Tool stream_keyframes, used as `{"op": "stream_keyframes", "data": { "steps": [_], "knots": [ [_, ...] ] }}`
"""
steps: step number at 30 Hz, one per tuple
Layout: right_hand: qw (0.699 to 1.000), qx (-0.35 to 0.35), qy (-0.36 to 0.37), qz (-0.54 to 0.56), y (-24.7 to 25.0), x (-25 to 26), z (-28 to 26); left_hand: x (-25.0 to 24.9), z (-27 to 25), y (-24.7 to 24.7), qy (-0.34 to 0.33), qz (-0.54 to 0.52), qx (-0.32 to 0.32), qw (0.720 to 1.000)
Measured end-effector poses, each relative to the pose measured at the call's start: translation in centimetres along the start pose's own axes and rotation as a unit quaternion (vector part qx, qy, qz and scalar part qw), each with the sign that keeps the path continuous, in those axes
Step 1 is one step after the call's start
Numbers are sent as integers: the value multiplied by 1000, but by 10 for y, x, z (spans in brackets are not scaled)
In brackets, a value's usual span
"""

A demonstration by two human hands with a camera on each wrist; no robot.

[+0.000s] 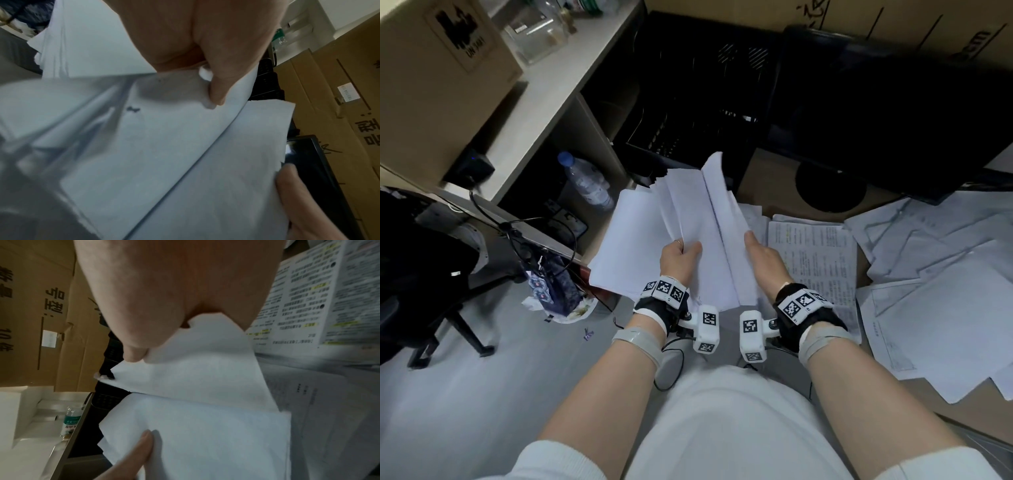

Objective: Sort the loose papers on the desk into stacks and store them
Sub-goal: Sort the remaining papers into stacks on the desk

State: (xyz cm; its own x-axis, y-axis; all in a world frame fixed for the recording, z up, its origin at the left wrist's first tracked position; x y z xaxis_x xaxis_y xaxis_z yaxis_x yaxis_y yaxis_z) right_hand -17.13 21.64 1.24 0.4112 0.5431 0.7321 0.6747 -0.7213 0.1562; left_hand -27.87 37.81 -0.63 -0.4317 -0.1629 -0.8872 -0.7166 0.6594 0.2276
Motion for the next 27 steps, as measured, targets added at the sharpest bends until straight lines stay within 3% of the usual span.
{"op": "stream_keyframes", "data": {
  "steps": [5, 9, 13, 16, 22, 27],
  "knots": [
    [998, 55, 31, -9, -21, 12, 6, -16, 5, -3, 2, -82, 55, 995],
    [996, 54, 61, -25, -32, 22, 15, -23, 16, 1, -8, -29, 77, 997],
    [995, -92, 36, -21, -19, 18, 33, -15, 36, 21, 7, 6, 16, 1000],
    [980, -195, -17, -29, -2, 5, 41, -16, 43, 28, 27, -2, 22, 999],
    [986, -150, -37, -54, -28, -3, 53, -7, 56, 37, 47, 3, 51, 998],
    [984, -141, -45, -102, -49, -7, 59, 13, 64, 73, 63, 67, -9, 996]
  ]
}}
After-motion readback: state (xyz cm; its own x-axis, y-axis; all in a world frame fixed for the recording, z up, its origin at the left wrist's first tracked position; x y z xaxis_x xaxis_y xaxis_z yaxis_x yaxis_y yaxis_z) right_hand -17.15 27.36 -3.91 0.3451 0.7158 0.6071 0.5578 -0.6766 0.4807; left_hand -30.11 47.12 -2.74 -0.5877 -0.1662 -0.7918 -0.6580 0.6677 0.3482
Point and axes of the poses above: each hand's wrist, its own z-axis towards the middle knuckle, its own y-axis out of the back of the hand, x = y × z, the point moved 5 cm from there along z, towards the middle knuckle, and after that the axes turned 6 degrees about -y, right-handed, at the moved point
